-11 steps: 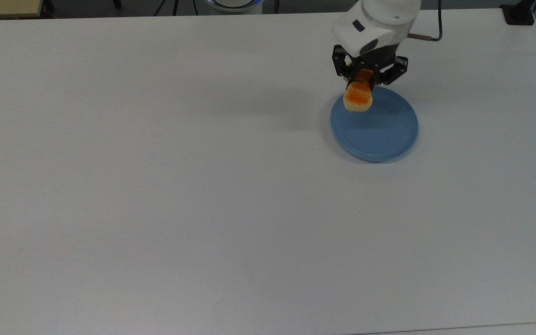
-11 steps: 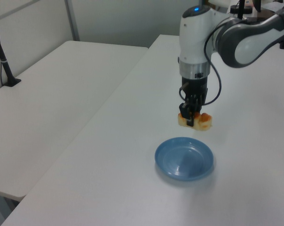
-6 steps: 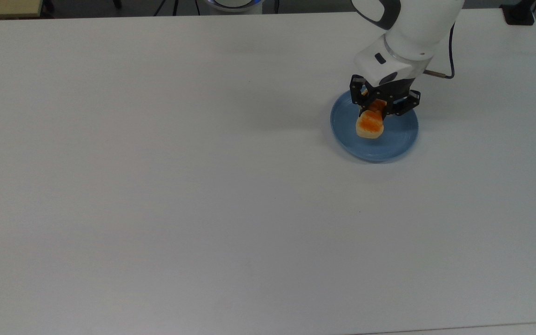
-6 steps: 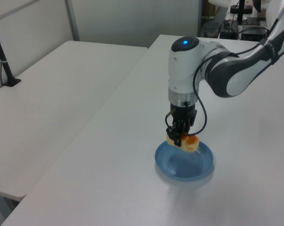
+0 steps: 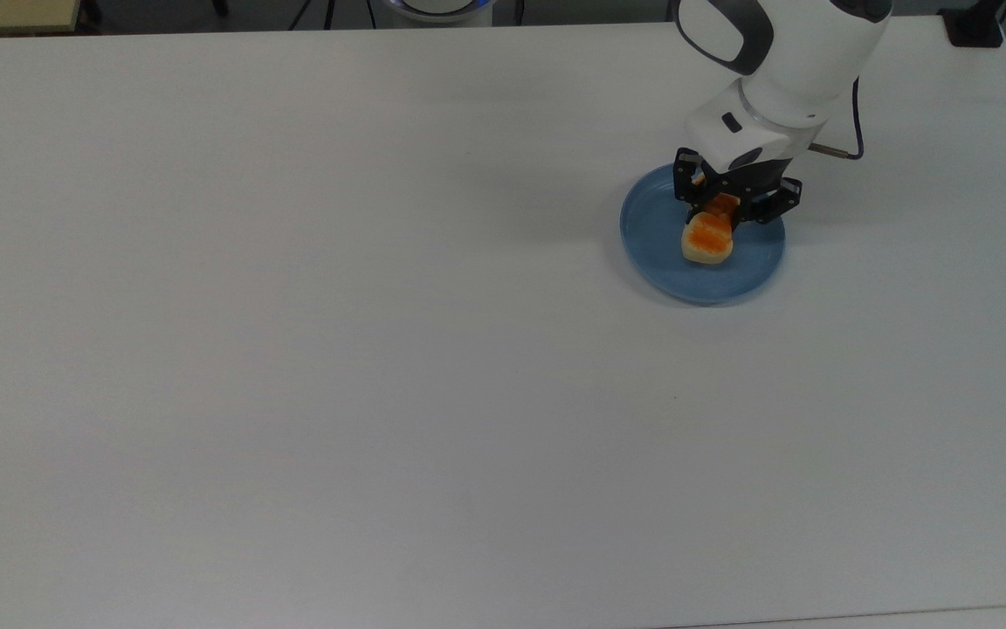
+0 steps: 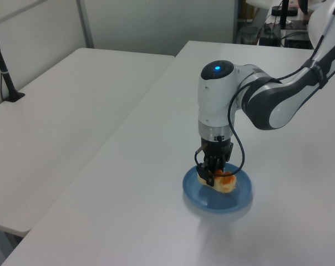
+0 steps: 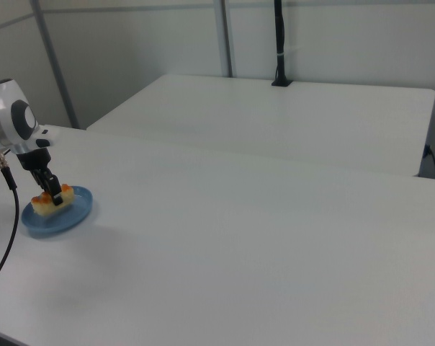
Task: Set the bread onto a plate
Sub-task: 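Open the gripper to release the bread onto the plate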
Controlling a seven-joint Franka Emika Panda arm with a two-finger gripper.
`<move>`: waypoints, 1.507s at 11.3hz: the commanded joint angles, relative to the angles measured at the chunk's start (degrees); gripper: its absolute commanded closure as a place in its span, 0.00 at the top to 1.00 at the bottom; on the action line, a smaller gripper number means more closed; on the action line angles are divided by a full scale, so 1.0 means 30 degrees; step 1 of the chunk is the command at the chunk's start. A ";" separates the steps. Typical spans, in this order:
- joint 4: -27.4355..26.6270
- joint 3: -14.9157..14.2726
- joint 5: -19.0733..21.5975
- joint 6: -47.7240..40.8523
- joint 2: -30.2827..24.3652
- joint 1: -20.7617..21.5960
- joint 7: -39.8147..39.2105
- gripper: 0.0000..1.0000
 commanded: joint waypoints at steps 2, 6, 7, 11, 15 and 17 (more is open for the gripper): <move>0.0333 -0.0267 -0.0425 0.0226 0.0112 0.0345 0.0497 0.89; 0.0333 -0.0355 -0.0309 -0.0007 -0.0703 -0.0266 0.0351 0.98; 0.0304 -0.0355 -0.0134 -0.0240 -0.1607 -0.0995 0.0263 0.99; 0.0333 -0.0384 0.3194 -0.3923 -0.5853 -0.4274 -0.5774 1.00; 0.0711 -0.2600 0.5456 -0.8459 -0.9285 -0.6218 -1.3920 1.00; 0.2550 -0.4971 0.5873 -1.1771 -0.9614 -0.6073 -1.8526 1.00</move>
